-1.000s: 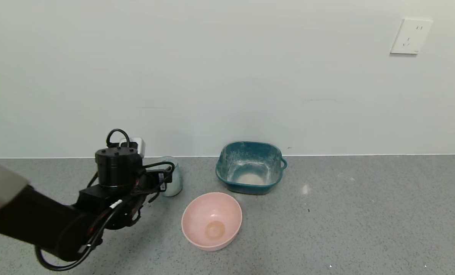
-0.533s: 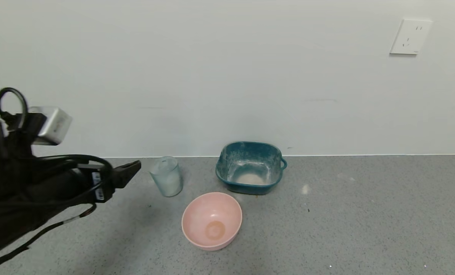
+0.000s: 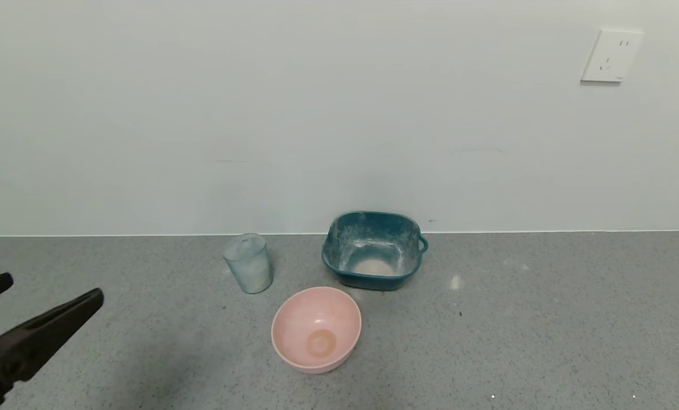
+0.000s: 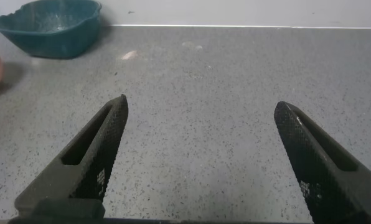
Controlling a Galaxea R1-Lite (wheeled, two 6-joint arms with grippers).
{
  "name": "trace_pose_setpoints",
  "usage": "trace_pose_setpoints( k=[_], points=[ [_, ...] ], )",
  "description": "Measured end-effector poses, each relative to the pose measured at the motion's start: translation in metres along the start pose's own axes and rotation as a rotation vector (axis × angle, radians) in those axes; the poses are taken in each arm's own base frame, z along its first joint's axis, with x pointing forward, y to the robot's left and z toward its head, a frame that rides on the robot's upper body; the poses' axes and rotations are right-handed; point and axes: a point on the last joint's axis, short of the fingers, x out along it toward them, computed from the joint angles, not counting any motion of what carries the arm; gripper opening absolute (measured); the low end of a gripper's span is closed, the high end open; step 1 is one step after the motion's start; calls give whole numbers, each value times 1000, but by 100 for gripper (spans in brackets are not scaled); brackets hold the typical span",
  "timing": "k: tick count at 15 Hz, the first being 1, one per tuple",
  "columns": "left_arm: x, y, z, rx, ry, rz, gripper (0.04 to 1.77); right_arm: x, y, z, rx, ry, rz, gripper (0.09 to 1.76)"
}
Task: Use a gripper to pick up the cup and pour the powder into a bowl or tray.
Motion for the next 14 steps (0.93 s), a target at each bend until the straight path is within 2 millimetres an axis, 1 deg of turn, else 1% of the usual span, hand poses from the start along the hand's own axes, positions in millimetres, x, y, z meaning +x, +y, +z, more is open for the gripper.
trace_pose_setpoints(
  k=[2, 5, 7, 9, 11, 14],
  points=[
    [-20, 6, -7, -6, -8, 39, 171, 0, 0, 0, 0, 0, 0, 171],
    [-48, 14, -17, -15, -41, 156, 171, 0, 0, 0, 1, 0, 0, 171],
    [-64, 15, -23, -21, -68, 219, 171, 0, 0, 0, 0, 0, 0, 171],
    [-81, 14, -34, -28, -81, 274, 171, 0, 0, 0, 0, 0, 0, 171],
    [-94, 11, -45, -32, -104, 307, 171, 0, 0, 0, 0, 0, 0, 171],
    [-102, 9, -64, -34, -134, 318, 171, 0, 0, 0, 0, 0, 1, 171]
  ],
)
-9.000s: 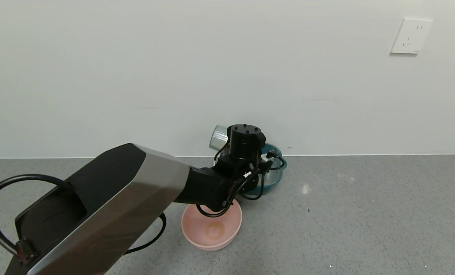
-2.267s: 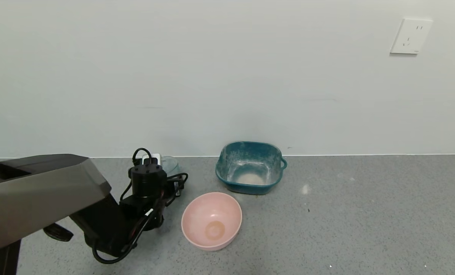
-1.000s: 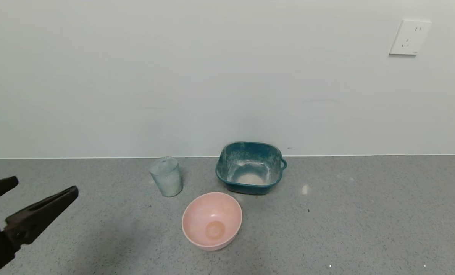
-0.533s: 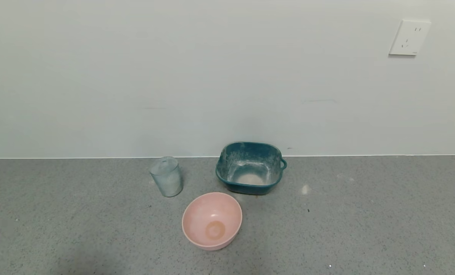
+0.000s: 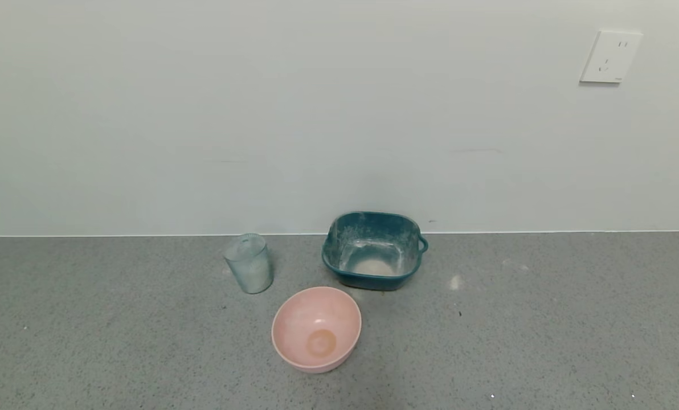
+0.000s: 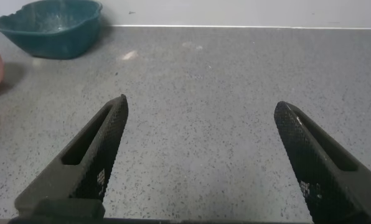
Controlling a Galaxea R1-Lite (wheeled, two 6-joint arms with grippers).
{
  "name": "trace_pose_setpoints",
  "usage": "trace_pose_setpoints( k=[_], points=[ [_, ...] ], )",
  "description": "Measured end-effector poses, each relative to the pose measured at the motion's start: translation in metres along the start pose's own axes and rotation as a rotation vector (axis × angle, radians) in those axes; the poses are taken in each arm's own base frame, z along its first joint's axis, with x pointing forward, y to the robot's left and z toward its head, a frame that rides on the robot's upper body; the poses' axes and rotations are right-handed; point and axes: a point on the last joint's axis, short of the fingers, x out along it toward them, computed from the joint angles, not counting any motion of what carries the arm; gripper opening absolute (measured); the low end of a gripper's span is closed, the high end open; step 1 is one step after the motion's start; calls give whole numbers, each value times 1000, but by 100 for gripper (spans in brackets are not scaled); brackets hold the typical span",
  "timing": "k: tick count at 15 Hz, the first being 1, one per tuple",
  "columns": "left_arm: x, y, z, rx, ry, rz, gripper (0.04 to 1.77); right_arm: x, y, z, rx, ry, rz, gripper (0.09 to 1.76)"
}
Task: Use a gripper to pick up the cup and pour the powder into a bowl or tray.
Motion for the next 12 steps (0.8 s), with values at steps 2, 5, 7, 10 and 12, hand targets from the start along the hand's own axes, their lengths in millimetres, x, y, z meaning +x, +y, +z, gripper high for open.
trace_pose_setpoints(
  k=[2, 5, 7, 10, 12],
  points=[
    [-4, 1, -14, -7, -15, 3, 172, 0, 0, 0, 0, 0, -1, 171],
    [-4, 1, -38, -12, -49, -30, 172, 0, 0, 0, 0, 0, 0, 171],
    [0, -1, -52, -16, -89, -62, 172, 0, 0, 0, 0, 0, -1, 171],
    [6, -2, -79, -13, -93, -88, 172, 0, 0, 0, 0, 0, 0, 171],
    [9, -4, -88, -3, -113, -113, 172, 0, 0, 0, 0, 0, 0, 171]
  ],
)
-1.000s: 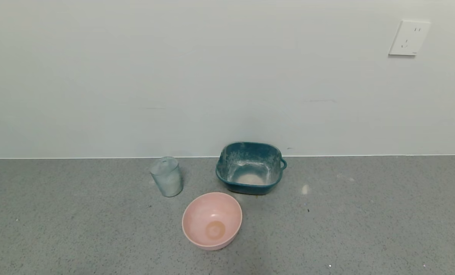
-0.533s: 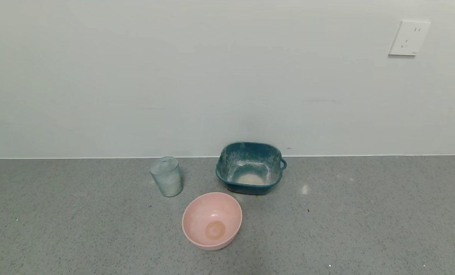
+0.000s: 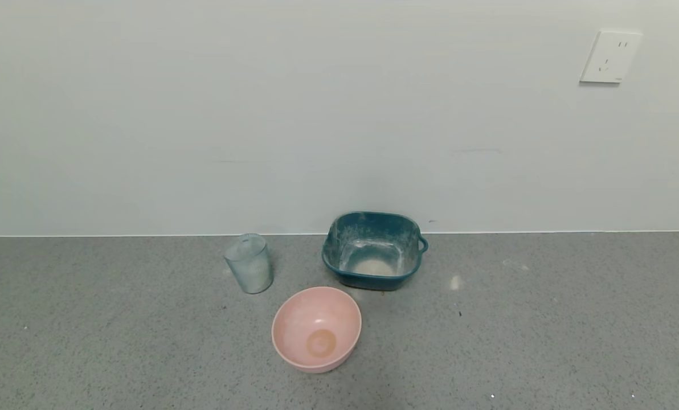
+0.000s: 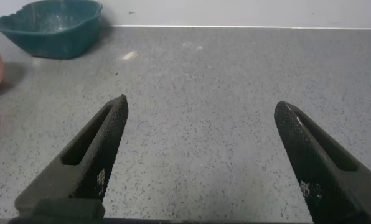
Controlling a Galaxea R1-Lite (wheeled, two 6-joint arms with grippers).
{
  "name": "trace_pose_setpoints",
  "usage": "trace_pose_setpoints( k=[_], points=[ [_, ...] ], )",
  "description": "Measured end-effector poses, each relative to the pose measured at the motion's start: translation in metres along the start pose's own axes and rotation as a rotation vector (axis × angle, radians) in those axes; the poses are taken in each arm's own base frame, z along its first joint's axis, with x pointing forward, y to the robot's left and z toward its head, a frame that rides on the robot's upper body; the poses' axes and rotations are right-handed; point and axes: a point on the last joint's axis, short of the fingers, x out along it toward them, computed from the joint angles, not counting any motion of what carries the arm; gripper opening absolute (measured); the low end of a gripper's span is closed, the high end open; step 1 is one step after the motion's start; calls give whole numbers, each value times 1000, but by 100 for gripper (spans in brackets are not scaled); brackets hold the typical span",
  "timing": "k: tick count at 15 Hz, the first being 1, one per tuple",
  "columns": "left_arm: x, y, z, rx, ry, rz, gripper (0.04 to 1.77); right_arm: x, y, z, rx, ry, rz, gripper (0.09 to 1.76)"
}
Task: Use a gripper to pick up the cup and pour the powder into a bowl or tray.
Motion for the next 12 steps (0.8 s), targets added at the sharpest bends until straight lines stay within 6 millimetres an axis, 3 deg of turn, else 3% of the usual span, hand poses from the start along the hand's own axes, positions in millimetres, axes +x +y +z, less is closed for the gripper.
trace_pose_setpoints(
  k=[5, 12],
  points=[
    [2, -2, -20, 9, 98, -75, 172, 0, 0, 0, 0, 0, 0, 171],
    [2, -2, -21, -8, 103, -75, 172, 0, 0, 0, 0, 0, 0, 171]
  ],
)
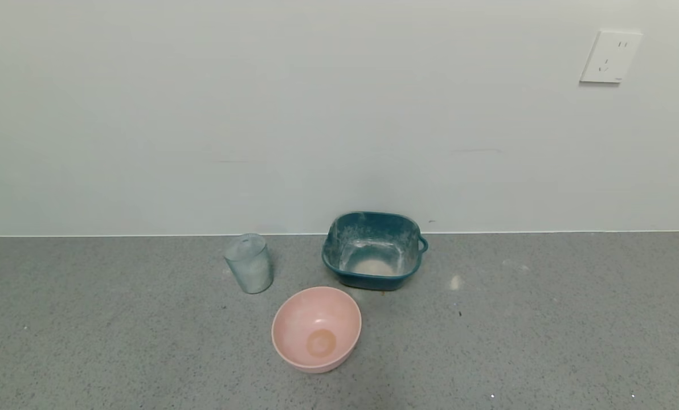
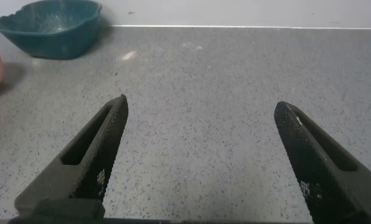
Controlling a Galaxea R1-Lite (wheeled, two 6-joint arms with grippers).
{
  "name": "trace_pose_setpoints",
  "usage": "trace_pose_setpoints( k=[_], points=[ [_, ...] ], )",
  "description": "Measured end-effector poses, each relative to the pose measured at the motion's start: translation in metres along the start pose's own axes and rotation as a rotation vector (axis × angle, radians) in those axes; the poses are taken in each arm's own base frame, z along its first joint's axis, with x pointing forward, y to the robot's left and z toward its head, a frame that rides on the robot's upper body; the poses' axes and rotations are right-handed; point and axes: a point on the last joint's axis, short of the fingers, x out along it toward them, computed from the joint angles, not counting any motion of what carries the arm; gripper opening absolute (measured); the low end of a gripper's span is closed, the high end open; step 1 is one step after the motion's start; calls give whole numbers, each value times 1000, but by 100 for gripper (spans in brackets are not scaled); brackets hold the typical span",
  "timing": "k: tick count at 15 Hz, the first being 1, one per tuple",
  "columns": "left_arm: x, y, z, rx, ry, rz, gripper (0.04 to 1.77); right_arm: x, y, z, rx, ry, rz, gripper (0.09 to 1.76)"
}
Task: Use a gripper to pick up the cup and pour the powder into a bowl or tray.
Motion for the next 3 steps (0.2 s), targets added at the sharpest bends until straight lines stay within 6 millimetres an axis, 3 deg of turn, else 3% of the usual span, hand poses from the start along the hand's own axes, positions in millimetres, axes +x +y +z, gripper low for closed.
trace_pose_setpoints(
  k=[3],
  points=[
    [0, 0, 0, 0, 0, 0, 172, 0, 0, 0, 1, -1, 0, 171]
  ],
)
